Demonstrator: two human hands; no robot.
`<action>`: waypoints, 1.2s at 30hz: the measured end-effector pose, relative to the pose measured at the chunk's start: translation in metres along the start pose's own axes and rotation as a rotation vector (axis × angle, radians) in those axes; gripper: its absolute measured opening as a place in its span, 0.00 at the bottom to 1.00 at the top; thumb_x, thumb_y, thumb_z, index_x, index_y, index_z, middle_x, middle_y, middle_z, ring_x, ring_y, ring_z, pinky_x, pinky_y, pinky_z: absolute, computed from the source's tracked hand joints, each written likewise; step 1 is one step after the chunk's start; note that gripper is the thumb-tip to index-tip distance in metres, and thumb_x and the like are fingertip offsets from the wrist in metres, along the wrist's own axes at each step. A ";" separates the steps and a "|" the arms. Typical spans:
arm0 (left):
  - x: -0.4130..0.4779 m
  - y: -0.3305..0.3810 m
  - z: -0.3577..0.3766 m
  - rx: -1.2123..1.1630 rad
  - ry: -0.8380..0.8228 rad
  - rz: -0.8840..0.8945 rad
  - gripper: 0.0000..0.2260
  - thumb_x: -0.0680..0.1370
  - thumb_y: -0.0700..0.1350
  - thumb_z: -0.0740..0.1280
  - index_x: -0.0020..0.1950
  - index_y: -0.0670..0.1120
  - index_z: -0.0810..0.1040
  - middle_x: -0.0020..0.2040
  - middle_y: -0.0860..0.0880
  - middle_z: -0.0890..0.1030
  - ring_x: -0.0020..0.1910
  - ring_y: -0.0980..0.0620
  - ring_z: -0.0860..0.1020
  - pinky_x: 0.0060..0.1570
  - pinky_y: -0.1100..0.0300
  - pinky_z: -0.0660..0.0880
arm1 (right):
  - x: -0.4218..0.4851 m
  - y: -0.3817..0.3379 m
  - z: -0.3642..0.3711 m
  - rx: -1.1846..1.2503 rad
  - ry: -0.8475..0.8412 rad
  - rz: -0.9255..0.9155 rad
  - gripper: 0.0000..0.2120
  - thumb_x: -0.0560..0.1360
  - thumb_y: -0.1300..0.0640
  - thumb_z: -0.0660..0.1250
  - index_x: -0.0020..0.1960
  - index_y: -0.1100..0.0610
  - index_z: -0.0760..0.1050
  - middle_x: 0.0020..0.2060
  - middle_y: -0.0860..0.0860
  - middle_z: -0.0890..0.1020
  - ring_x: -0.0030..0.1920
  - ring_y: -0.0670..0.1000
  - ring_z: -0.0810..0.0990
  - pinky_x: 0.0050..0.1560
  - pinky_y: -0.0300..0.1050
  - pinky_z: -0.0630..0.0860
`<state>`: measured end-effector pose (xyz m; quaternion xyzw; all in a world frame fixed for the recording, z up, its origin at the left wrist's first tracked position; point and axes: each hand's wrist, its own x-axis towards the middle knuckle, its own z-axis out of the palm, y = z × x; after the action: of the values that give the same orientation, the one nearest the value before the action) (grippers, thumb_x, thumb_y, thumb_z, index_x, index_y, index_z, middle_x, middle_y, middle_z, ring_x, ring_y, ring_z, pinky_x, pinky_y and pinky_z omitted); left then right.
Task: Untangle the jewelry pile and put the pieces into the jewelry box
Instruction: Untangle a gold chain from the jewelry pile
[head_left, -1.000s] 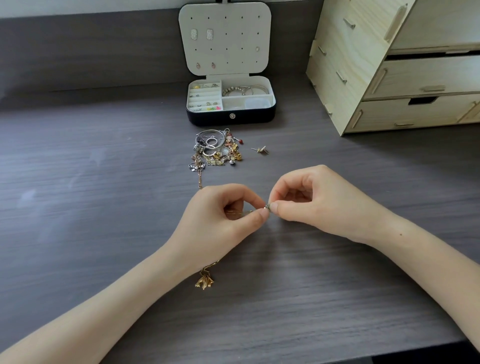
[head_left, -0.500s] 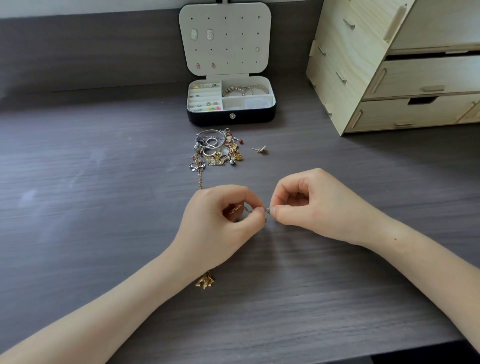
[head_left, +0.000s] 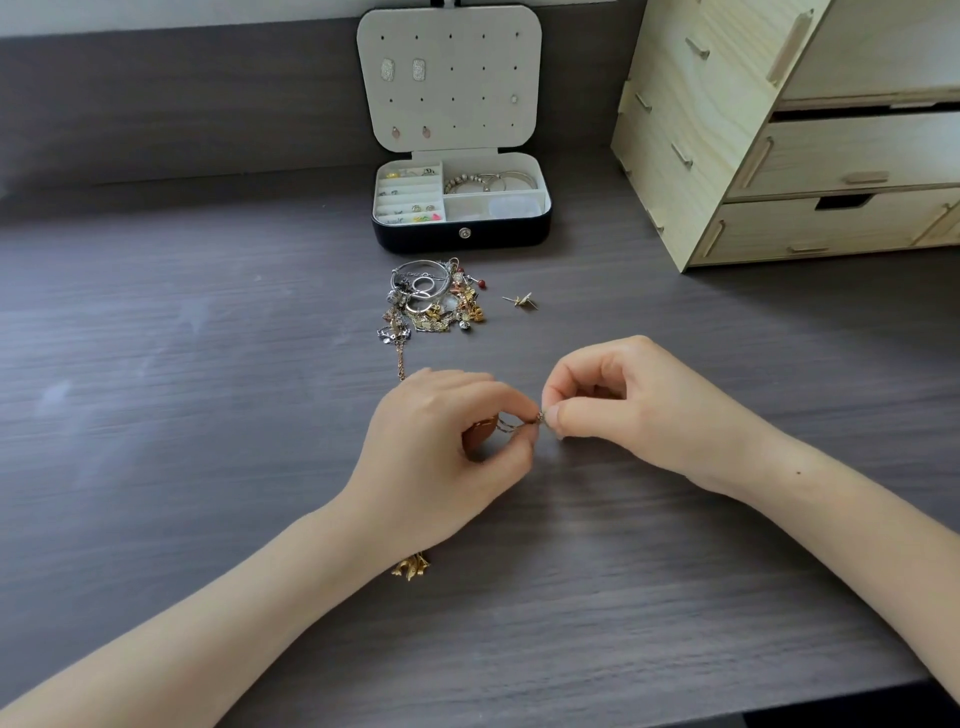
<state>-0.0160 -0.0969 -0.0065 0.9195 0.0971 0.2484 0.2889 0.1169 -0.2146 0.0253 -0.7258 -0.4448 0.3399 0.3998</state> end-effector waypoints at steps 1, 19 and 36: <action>0.000 0.000 0.000 0.019 0.012 0.021 0.07 0.70 0.49 0.65 0.41 0.50 0.82 0.27 0.64 0.63 0.30 0.63 0.65 0.36 0.69 0.64 | 0.000 0.000 0.000 0.003 -0.004 0.001 0.07 0.71 0.63 0.68 0.34 0.56 0.78 0.33 0.62 0.78 0.33 0.48 0.72 0.37 0.45 0.69; 0.000 0.000 -0.001 -0.040 0.030 -0.078 0.08 0.69 0.50 0.64 0.35 0.52 0.83 0.23 0.60 0.66 0.25 0.58 0.68 0.29 0.74 0.61 | 0.001 0.002 0.003 -0.178 0.007 -0.055 0.06 0.70 0.62 0.69 0.35 0.56 0.78 0.27 0.48 0.77 0.28 0.42 0.70 0.31 0.35 0.68; -0.001 0.002 -0.004 -0.261 -0.092 -0.291 0.06 0.69 0.47 0.66 0.33 0.48 0.78 0.22 0.53 0.67 0.23 0.58 0.63 0.27 0.72 0.59 | 0.002 0.002 0.003 -0.113 0.004 -0.066 0.06 0.68 0.59 0.69 0.32 0.55 0.76 0.25 0.48 0.72 0.27 0.43 0.66 0.29 0.38 0.64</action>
<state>-0.0193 -0.0969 -0.0027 0.8609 0.1828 0.1722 0.4426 0.1156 -0.2123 0.0222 -0.7329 -0.4859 0.2995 0.3703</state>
